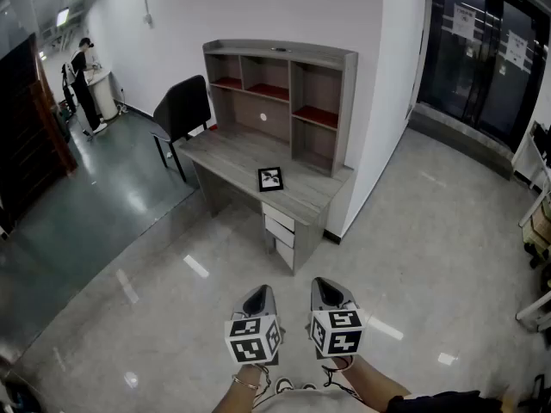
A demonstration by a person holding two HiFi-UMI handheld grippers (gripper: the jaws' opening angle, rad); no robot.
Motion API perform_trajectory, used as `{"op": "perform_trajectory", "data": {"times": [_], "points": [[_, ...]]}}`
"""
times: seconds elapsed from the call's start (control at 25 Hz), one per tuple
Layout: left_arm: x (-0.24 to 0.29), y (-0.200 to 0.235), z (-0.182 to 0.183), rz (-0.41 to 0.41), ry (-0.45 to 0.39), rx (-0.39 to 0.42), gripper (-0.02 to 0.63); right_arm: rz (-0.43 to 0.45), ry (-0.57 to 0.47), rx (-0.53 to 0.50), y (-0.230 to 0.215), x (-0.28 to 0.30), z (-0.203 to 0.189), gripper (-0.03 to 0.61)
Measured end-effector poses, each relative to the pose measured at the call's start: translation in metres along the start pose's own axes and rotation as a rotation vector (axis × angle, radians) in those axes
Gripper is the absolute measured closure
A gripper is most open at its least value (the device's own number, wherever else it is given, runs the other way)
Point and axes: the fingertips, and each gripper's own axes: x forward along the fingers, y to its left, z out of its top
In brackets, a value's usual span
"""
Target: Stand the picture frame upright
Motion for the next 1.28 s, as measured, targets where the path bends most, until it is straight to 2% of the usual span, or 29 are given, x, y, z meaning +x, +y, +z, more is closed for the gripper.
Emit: {"op": "perform_trajectory", "data": {"times": [0.36, 0.64, 1.28], "points": [[0.005, 0.018, 0.005, 0.004, -0.001, 0.005, 0.601, 0.019, -0.005, 0.05, 0.01, 0.014, 0.002, 0.546], [0.005, 0.045, 0.011, 0.005, 0.002, 0.025, 0.601, -0.011, -0.008, 0.057, 0.019, 0.026, 0.006, 0.546], [0.027, 0.113, 0.024, 0.085, -0.003, 0.008, 0.601, -0.056, 0.023, 0.048, 0.003, 0.065, 0.008, 0.546]]}}
